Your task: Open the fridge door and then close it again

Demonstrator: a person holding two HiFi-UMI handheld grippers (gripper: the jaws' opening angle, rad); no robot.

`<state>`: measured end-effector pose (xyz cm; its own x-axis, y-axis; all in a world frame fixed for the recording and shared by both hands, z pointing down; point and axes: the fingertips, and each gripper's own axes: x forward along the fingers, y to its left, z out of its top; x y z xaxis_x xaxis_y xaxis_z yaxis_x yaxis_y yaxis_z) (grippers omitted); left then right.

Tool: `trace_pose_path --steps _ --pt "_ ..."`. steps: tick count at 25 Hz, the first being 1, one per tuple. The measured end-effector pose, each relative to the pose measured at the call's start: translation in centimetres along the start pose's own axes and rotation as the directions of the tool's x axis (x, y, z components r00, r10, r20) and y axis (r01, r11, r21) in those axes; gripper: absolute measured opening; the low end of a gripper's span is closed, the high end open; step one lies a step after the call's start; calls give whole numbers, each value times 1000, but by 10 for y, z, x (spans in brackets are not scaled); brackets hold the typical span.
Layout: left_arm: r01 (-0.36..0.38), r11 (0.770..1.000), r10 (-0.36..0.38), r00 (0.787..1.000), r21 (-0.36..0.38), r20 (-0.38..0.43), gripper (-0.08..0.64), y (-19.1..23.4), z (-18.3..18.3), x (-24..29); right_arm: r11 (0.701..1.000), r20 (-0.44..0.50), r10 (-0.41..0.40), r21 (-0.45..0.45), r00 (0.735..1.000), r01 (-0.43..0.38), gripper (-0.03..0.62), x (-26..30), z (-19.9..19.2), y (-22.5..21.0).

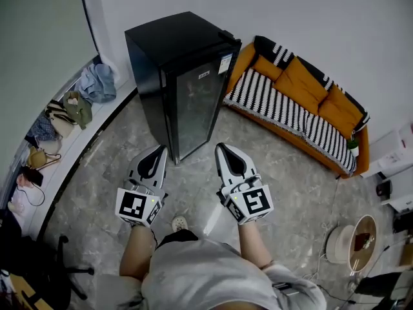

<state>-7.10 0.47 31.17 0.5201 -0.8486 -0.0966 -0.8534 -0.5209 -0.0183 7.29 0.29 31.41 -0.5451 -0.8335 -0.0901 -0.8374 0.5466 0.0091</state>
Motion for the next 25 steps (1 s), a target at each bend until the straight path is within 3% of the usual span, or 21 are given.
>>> trace_pose_path --steps 13,25 --pt "45 999 -45 998 -23 -34 14 59 -26 39 999 -44 -37 -10 998 37 17 61 -23 0" --pt "42 997 -48 992 -57 -116 14 75 -66 90 999 -94 -32 5 995 33 17 103 -44 -46"
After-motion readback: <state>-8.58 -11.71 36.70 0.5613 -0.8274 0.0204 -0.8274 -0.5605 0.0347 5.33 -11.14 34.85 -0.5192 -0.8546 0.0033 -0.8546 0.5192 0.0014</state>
